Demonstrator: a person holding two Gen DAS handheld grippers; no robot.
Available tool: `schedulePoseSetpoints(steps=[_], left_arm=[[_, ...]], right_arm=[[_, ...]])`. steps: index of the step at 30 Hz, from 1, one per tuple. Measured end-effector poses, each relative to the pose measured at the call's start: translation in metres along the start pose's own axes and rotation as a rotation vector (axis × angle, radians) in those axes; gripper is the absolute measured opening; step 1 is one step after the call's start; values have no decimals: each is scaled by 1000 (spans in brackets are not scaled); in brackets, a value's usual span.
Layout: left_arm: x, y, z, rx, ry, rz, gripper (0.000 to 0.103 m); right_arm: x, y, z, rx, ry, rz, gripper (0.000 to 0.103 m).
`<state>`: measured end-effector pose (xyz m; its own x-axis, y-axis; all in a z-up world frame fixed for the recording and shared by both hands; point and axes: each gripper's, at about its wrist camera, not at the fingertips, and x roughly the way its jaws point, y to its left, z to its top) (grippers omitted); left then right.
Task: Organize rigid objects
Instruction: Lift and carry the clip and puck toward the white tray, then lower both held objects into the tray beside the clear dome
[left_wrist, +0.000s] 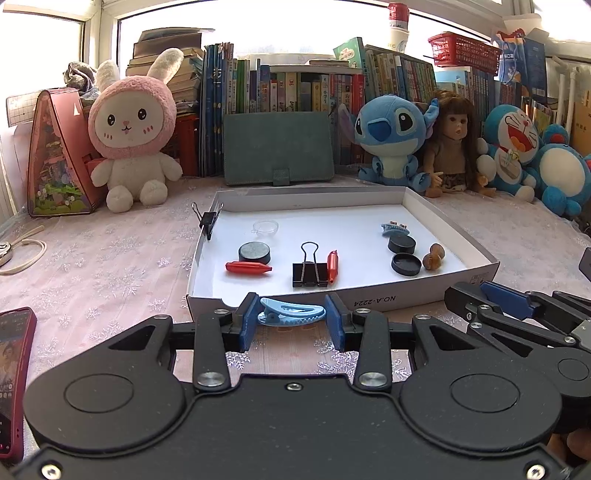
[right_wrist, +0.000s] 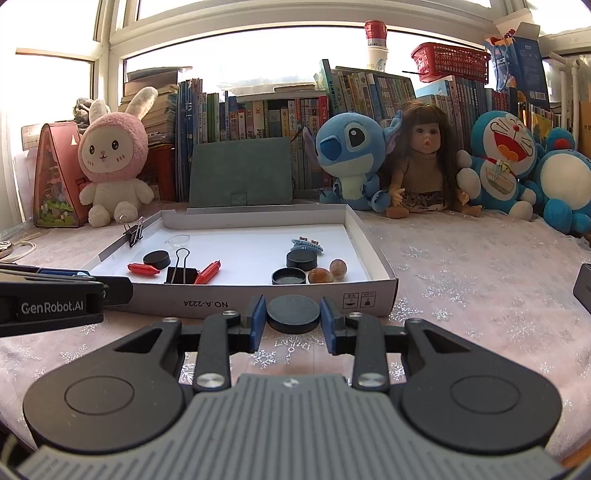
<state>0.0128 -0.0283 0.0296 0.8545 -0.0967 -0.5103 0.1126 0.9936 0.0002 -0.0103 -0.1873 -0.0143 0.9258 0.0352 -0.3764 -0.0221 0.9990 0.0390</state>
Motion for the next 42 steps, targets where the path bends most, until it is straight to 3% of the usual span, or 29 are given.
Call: schedulePoseSetpoints(steps=[24, 42], left_arm=[[30, 23, 54, -46, -1, -19, 37], [81, 29, 95, -78, 70, -42, 37]], right_arm=[[26, -10, 40, -12, 7, 8, 37], [61, -15, 89, -58, -1, 7, 37]])
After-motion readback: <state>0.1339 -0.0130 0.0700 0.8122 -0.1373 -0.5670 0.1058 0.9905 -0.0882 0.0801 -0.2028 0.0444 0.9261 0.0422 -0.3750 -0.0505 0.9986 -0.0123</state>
